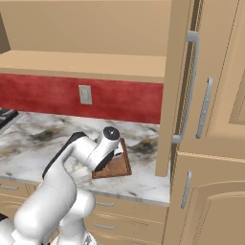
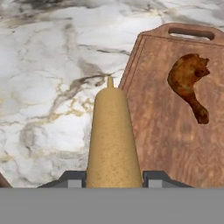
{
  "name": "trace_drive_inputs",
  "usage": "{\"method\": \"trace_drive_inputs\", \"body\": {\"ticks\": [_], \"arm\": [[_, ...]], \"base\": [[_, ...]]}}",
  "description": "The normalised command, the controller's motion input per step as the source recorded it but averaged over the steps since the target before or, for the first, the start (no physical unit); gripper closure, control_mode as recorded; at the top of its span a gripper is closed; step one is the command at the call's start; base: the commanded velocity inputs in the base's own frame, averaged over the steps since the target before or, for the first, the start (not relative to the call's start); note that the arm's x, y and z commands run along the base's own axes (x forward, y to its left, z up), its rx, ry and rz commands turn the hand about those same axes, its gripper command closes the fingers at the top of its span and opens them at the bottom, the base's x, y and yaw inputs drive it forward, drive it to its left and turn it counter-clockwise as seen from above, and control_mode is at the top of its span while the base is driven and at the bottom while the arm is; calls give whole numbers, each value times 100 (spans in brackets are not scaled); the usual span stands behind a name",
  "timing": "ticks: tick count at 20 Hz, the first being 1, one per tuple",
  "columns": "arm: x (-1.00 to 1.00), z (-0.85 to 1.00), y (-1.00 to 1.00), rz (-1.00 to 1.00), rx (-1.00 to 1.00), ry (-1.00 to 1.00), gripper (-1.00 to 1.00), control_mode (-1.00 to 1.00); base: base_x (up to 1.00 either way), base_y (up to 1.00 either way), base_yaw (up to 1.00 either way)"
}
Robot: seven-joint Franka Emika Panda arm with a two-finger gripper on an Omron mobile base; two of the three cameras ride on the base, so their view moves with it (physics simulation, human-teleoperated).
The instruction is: Open the cabinet, retrieve the rolling pin, and place it next to the meat on the cutting board to prepare for tenderizing.
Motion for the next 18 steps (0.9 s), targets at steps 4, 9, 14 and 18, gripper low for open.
{"method": "trace_drive_inputs", "body": {"ticks": [4,9,14,18], "arm": [[19,-17,-4,2,0,0,100,-100],[20,-15,-3,2,0,0,100,-100],[18,-15,0,2,0,0,100,-100],[16,-12,0,3,2,0,100,-100]], "base": [[0,0,0],[0,0,0],[0,0,0],[0,0,0]]}}
